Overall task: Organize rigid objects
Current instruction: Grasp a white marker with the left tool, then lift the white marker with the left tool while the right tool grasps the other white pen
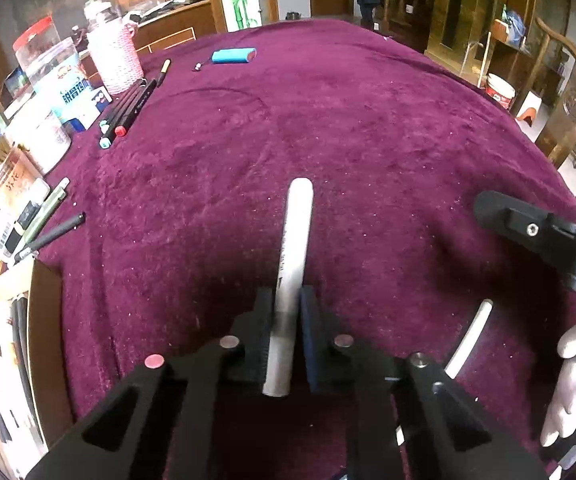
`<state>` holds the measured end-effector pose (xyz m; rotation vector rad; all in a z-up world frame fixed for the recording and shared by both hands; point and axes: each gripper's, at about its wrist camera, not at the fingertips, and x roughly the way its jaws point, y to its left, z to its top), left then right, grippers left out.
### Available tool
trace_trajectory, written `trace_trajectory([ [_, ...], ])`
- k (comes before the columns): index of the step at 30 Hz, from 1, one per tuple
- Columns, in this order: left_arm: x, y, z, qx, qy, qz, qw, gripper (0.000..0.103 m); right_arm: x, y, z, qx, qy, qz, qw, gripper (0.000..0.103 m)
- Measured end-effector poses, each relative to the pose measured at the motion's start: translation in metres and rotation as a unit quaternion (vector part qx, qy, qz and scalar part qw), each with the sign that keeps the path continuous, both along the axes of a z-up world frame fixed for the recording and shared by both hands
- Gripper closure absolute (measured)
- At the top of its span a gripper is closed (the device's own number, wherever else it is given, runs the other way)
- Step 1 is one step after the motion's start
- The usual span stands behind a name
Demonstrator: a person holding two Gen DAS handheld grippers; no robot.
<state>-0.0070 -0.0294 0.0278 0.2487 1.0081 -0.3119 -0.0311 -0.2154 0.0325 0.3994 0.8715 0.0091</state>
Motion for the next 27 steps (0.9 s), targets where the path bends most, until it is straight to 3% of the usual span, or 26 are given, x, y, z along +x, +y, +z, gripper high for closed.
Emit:
trace_trajectory([
  [13,-0.057,0.037,0.044,0.006,-0.097,0.051,0.9939,0.091,0.002,0.006,-0.001,-0.025,0.004,0.001,1.000,0.001],
  [21,-0.086,0.074,0.062,-0.011,-0.127,0.081,0.9886,0.091,-0.003,0.006,0.005,-0.026,-0.003,0.002,1.000,0.001],
  [27,-0.094,0.101,0.069,-0.024,-0.139,0.101,0.9849,0.091,-0.048,0.039,0.034,0.018,0.026,0.078,0.996,0.000],
])
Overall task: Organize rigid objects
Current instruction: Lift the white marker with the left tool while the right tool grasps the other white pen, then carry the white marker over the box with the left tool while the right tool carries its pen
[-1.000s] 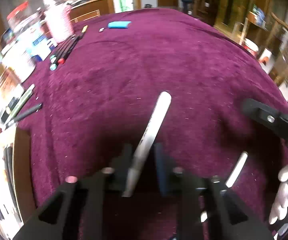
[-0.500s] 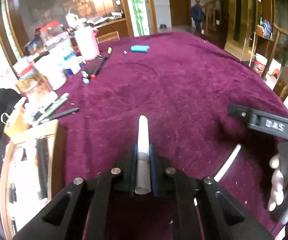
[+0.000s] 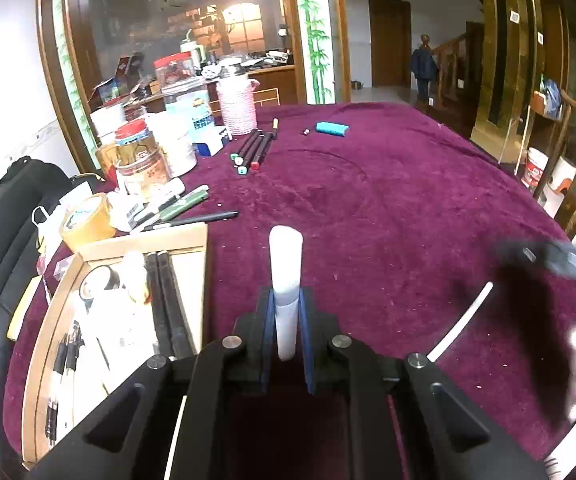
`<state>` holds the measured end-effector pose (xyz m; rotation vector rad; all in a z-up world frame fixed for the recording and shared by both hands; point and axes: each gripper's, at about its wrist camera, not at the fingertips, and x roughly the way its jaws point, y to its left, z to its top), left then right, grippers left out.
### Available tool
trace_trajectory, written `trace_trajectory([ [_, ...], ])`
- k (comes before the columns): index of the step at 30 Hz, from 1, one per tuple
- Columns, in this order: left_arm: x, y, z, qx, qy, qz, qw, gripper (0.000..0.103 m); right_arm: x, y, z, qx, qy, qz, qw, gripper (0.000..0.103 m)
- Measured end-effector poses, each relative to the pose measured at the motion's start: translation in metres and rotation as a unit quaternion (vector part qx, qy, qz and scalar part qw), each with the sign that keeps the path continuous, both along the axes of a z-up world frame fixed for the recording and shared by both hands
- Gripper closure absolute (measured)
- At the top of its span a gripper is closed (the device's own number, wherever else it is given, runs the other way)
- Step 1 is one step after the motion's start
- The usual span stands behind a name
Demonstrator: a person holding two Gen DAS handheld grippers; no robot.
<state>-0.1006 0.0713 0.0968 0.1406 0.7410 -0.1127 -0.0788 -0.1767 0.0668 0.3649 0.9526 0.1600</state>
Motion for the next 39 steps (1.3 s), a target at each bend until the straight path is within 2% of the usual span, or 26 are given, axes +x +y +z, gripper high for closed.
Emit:
trace_trajectory([
  [3,-0.002,0.010,0.001,-0.009,-0.006,0.003,0.9999,0.091,-0.011,0.029,-0.006,-0.016,0.046,0.051,0.997,0.000],
  [7,-0.006,0.021,0.004,-0.014,-0.015,0.010,0.9997,0.091,0.001,0.048,-0.029,-0.021,0.100,0.065,0.993,0.000],
  [16,-0.016,0.047,0.008,-0.019,-0.026,0.033,0.9989,0.091,0.044,0.096,-0.036,-0.109,0.087,0.080,0.987,0.001],
  [19,-0.018,0.052,0.008,-0.026,-0.025,0.036,0.9987,0.091,0.047,0.109,-0.037,-0.177,0.070,0.085,0.978,0.013],
  [20,-0.019,0.056,0.008,-0.033,-0.022,0.036,0.9986,0.091,0.045,0.110,-0.037,-0.190,0.062,0.082,0.976,0.024],
  [22,-0.020,0.062,0.007,-0.048,-0.016,0.035,0.9981,0.091,0.039,0.106,-0.034,-0.189,0.044,0.085,0.977,0.039],
  [24,-0.022,0.068,0.007,-0.061,-0.013,0.034,0.9975,0.091,0.034,0.095,-0.032,-0.187,0.031,0.080,0.979,0.072],
  [26,-0.023,0.070,0.008,-0.071,-0.013,0.032,0.9969,0.091,0.034,0.083,-0.030,-0.164,0.031,0.073,0.983,0.091],
  [27,-0.023,0.071,0.009,-0.073,-0.014,0.032,0.9967,0.091,0.033,0.076,-0.030,-0.146,0.031,0.070,0.986,0.095],
  [33,-0.034,0.072,0.018,-0.082,-0.026,0.027,0.9959,0.091,0.017,0.053,-0.010,-0.089,0.001,0.056,0.994,0.095],
  [39,-0.044,0.079,0.024,-0.092,-0.033,0.032,0.9946,0.091,0.008,0.066,0.006,-0.045,-0.014,0.079,0.996,0.095],
])
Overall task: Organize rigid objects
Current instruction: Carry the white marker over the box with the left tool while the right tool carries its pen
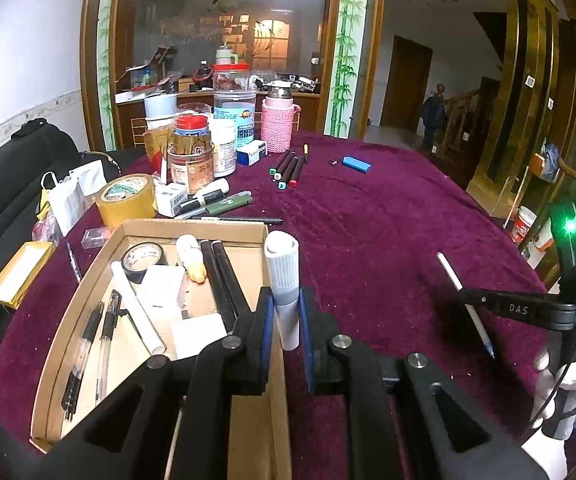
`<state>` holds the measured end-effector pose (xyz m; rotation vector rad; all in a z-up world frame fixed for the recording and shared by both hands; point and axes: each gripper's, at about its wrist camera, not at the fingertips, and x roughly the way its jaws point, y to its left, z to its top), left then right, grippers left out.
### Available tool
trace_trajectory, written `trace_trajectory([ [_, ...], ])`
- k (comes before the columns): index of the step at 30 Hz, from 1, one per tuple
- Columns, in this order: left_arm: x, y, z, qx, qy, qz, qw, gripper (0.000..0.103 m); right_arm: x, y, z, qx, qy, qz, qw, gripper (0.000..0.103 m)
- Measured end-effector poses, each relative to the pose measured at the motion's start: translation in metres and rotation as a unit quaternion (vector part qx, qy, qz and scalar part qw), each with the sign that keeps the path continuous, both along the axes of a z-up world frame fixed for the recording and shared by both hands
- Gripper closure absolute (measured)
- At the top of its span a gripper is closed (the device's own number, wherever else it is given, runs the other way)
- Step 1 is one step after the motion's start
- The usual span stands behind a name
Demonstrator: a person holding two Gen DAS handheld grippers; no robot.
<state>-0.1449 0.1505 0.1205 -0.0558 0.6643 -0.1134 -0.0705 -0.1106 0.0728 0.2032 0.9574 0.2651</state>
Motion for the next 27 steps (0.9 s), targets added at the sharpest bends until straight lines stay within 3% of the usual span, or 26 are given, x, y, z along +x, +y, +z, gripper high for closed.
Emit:
trace_trajectory([
  [6,-0.013,0.012,0.004,-0.021,0.008,-0.002,0.9997,0.091,-0.007,0.033,0.016,0.018,-0.008,0.044,0.999,0.095],
  [19,-0.052,0.081,0.021,-0.048,-0.017,0.051,0.9974,0.091,-0.017,0.100,0.044,0.035,-0.029,0.127,0.991,0.094],
  [27,-0.044,0.105,-0.002,-0.057,0.011,0.078,0.9953,0.091,-0.019,0.155,0.040,0.051,-0.010,0.185,0.981,0.094],
])
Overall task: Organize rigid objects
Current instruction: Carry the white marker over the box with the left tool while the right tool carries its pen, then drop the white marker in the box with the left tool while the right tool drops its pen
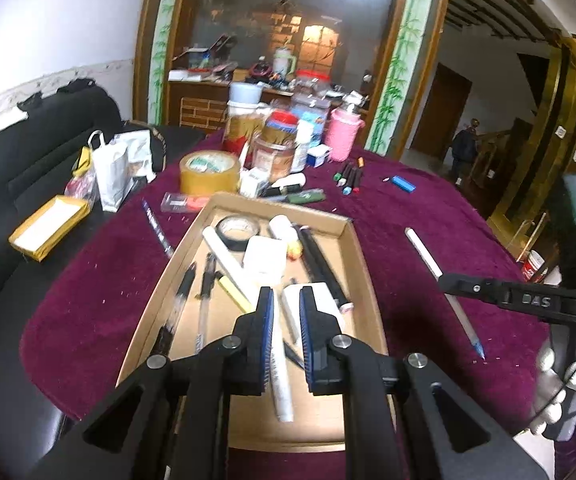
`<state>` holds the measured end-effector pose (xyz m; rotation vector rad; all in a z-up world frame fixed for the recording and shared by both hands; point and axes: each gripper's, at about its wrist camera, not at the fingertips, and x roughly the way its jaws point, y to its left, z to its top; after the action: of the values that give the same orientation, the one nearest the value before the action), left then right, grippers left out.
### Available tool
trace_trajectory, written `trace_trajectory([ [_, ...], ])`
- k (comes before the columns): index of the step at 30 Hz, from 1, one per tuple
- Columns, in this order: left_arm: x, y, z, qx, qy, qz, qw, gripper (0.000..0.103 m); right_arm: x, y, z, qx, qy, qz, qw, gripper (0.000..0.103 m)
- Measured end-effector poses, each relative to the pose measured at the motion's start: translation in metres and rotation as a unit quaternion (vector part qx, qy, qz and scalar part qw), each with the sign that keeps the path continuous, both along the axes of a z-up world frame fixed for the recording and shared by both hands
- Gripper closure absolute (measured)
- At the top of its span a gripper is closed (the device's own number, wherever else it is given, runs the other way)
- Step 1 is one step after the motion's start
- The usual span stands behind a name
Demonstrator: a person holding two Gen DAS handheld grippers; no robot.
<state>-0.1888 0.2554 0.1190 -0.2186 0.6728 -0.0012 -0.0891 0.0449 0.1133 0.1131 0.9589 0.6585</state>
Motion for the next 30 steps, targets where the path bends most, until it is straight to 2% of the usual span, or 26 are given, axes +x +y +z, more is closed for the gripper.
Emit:
trace_trajectory([
  [3,0.005,0.004,-0.013,-0.006,0.016,0.003,0.9998,0.091,-0.001,0.016,-0.006,0.004,0.013,0.019,1.000,0.094],
  [7,0.009,0.009,-0.025,-0.014,0.032,0.010,0.9994,0.091,-0.001,0.048,-0.022,0.021,0.060,0.056,0.996,0.094],
  [12,0.003,0.026,-0.024,-0.032,0.023,0.030,0.9988,0.091,-0.003,0.090,-0.043,0.035,0.118,0.098,0.988,0.094],
  [15,-0.003,0.036,-0.020,-0.038,0.014,0.040,0.9984,0.090,-0.003,0.110,-0.057,0.024,0.132,0.099,0.986,0.094],
  [17,-0.008,0.043,-0.017,-0.038,0.009,0.047,0.9981,0.085,0.001,0.121,-0.069,0.018,0.149,0.094,0.984,0.094],
  [19,-0.012,0.049,-0.014,-0.038,0.004,0.053,0.9979,0.074,0.005,0.130,-0.078,0.016,0.167,0.093,0.982,0.094],
  [20,-0.014,0.052,-0.014,-0.039,0.001,0.055,0.9977,0.072,0.007,0.136,-0.082,0.017,0.175,0.093,0.980,0.094],
  [22,-0.018,0.058,-0.012,-0.042,-0.004,0.059,0.9974,0.066,0.011,0.145,-0.084,0.029,0.182,0.101,0.978,0.094],
  [27,-0.023,0.067,-0.012,-0.047,-0.011,0.065,0.9967,0.057,0.010,0.159,-0.082,0.005,0.160,0.111,0.981,0.093],
  [30,-0.023,0.069,-0.013,-0.049,-0.012,0.065,0.9966,0.051,0.009,0.147,-0.072,0.023,0.155,0.107,0.982,0.093],
])
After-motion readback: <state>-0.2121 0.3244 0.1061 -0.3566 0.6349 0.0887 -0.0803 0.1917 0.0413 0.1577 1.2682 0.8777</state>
